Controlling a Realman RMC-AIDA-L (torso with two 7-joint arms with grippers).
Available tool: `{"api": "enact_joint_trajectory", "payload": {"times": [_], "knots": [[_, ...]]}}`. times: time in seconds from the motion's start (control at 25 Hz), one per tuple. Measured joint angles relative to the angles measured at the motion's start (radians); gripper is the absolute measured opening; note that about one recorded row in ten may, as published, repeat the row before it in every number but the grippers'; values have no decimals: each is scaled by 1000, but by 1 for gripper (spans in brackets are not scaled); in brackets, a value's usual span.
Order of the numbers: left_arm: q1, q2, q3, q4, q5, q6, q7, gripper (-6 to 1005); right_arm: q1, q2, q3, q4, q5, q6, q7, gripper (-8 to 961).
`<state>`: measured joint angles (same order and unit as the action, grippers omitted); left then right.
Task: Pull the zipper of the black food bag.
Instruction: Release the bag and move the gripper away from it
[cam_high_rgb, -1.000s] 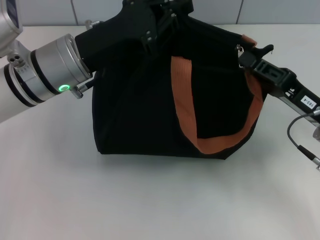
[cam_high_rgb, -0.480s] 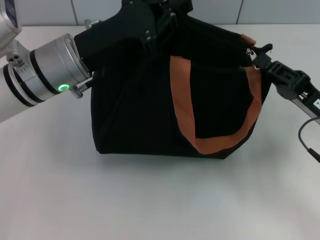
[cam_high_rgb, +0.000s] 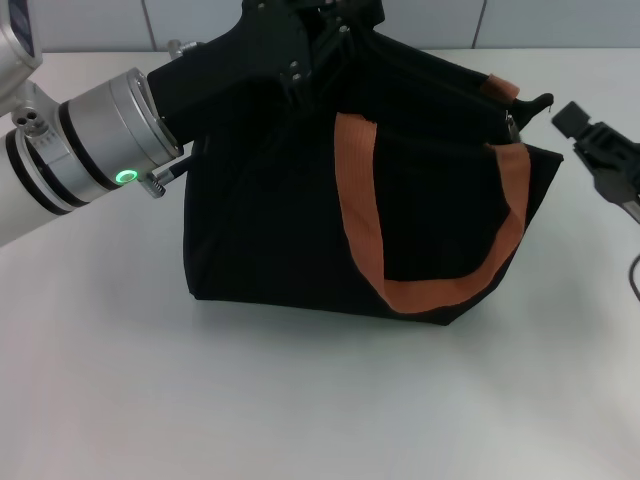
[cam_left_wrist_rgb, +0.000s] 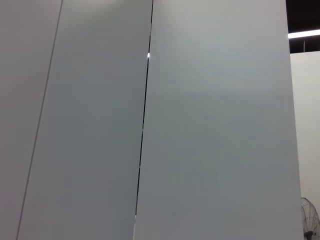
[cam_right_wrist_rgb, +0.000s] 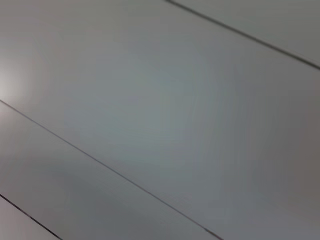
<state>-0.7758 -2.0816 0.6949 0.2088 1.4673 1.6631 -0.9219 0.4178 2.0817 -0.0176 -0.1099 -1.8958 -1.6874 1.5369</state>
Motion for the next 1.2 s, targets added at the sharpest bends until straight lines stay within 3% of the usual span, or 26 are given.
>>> {"api": "enact_joint_trajectory", "payload": {"times": [0.08, 0.32, 0.72, 0.88, 1.0, 1.2], "knots": [[1, 0, 0, -1, 0, 1, 0, 89, -15, 1, 25, 5, 0, -41, -15, -5], [4, 0, 1, -6, 0, -1, 2, 91, -55, 2, 99, 28, 0, -135, -161, 145], [-5, 0, 9, -41, -3, -41, 66, 93, -56, 1, 88, 32, -7, -169, -199, 585], [-2, 0, -3, -40, -8, -38, 58, 94, -55, 1, 88, 31, -8, -180, -205, 638], [6, 0, -11, -38, -35, -15, 44, 302, -55, 2, 88, 33, -8, -191, -231, 678], [33, 3, -12, -28, -78, 45, 25, 479, -69, 5, 95, 63, -4, -240, -333, 745]]}}
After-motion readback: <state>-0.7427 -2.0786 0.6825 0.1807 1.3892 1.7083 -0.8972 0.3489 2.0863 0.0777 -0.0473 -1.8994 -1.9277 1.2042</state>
